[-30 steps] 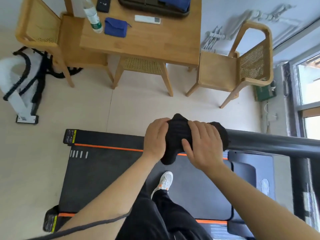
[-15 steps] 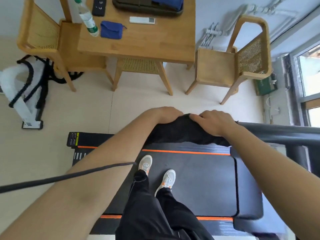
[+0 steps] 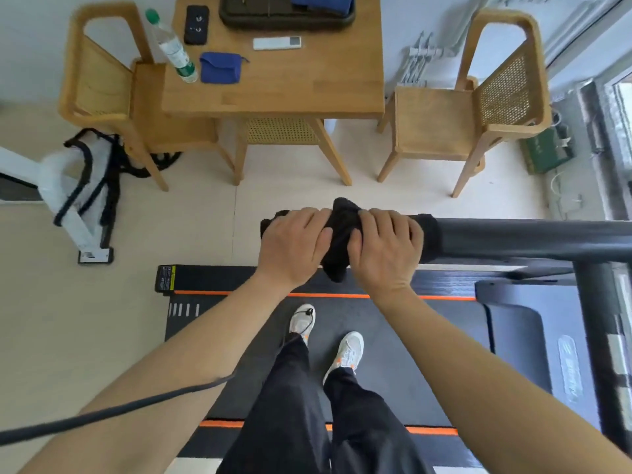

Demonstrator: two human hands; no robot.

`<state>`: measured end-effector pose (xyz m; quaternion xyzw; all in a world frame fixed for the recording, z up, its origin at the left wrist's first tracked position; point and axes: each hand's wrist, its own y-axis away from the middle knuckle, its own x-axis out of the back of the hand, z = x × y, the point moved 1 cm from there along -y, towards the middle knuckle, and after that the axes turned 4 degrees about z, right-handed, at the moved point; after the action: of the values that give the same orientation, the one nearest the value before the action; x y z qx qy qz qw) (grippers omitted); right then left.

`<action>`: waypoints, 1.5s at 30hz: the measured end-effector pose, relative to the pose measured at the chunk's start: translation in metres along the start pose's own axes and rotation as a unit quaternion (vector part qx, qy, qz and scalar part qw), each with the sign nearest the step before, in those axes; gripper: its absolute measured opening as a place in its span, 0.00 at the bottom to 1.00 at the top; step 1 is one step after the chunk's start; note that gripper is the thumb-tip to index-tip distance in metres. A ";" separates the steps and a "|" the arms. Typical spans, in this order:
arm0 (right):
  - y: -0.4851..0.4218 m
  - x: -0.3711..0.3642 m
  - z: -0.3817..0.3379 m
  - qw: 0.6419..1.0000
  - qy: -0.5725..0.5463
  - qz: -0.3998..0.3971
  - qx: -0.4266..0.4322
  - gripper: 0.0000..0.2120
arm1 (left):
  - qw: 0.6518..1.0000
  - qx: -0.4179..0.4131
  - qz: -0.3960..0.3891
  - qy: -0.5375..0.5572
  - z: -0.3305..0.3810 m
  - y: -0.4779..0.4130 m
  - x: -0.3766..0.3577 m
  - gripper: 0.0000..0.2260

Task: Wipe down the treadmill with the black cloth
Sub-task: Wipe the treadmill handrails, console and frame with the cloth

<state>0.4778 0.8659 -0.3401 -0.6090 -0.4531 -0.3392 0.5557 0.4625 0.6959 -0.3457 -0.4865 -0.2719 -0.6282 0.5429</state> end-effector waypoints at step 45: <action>0.002 -0.061 -0.014 0.466 -0.475 0.434 -0.607 0.37 | 0.880 -0.151 -0.418 0.168 0.094 -0.110 -0.036 0.26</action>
<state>0.4591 0.8414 -0.3945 -0.9791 -0.0054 0.0978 -0.1783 0.3856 0.8211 -0.3220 -0.2908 -0.2568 -0.9025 0.1871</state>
